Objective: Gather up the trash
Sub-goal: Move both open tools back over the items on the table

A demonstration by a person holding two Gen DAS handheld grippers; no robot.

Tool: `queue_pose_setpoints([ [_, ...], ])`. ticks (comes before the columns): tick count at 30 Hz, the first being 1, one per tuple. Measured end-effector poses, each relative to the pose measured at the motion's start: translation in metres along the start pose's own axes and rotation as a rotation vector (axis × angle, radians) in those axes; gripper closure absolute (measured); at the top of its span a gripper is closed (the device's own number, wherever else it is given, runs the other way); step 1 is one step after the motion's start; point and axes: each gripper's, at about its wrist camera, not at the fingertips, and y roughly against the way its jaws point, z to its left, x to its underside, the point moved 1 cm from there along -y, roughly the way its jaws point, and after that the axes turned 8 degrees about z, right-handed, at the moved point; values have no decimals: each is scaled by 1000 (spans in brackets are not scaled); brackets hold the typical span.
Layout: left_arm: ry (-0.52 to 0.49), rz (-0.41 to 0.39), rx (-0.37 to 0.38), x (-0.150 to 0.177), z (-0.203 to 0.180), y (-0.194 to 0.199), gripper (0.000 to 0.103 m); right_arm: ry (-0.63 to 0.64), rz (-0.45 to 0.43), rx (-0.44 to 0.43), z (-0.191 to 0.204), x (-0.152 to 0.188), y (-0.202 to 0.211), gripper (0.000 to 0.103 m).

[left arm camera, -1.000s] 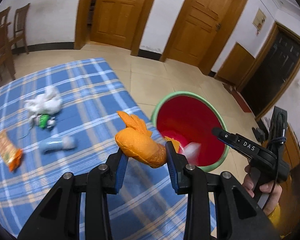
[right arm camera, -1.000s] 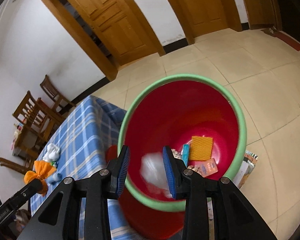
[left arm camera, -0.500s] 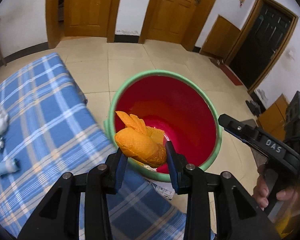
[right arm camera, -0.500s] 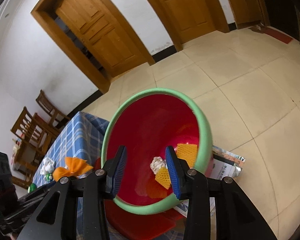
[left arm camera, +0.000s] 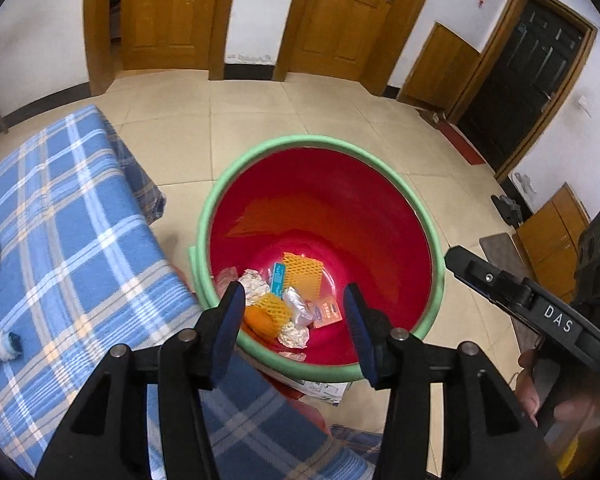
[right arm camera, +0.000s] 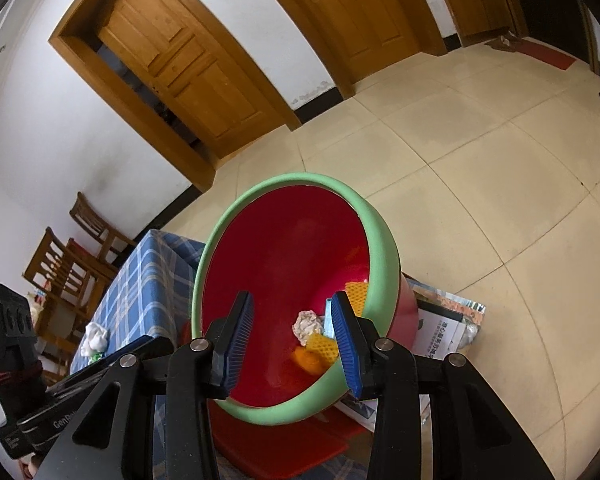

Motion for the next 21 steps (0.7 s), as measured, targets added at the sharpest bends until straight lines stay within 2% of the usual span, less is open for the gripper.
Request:
queue_pose_setpoints([
  [4,52,-23,-9,6,12,14,52,9,-2,-9,3,2,3,57],
  [13,184,-82,-72,25,56,52,49,48,-6,-26,22,8,7,55],
  [21,326,-124,-171,47,111,81,48,92,18,-36,46,19,6,52],
])
